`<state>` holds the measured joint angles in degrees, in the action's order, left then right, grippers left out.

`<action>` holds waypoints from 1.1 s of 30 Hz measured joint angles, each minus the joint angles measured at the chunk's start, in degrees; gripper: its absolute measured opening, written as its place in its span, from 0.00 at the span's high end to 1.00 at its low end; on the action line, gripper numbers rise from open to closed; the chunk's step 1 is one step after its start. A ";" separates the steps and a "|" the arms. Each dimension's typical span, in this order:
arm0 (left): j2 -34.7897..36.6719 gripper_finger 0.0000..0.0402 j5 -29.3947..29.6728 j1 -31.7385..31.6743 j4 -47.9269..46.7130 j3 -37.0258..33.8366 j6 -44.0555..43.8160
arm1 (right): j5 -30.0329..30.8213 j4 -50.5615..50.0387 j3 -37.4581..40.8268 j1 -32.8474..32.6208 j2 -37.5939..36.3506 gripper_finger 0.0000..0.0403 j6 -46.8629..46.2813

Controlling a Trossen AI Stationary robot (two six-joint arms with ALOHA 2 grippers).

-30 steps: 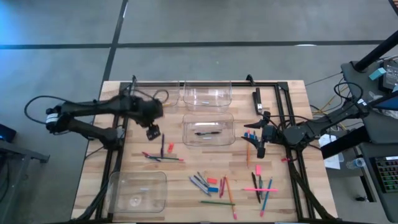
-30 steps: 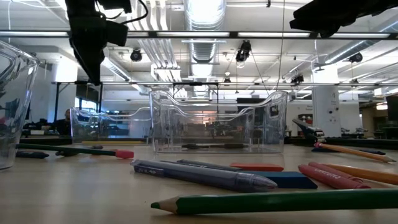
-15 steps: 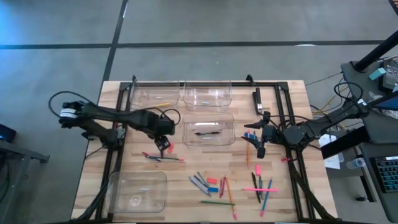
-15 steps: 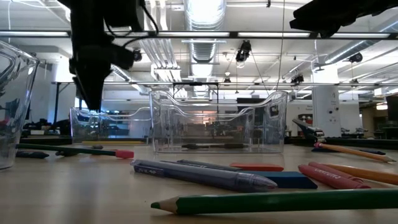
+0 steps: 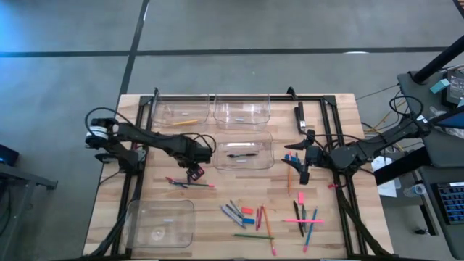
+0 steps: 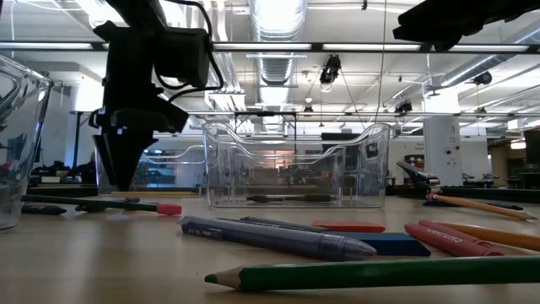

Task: Sort crayons/erasers/pens/pencils in bins
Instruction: Put the left orange eraser into the top right transparent bin

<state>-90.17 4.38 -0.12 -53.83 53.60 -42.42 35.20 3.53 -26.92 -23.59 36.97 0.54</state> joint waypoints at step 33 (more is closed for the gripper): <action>0.29 0.40 6.78 7.22 10.56 -0.11 29.51 | 0.85 -0.11 0.00 0.00 0.00 0.46 0.08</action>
<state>-89.88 11.16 7.10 -43.27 53.50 -12.92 36.05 3.42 -26.92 -23.59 36.97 0.62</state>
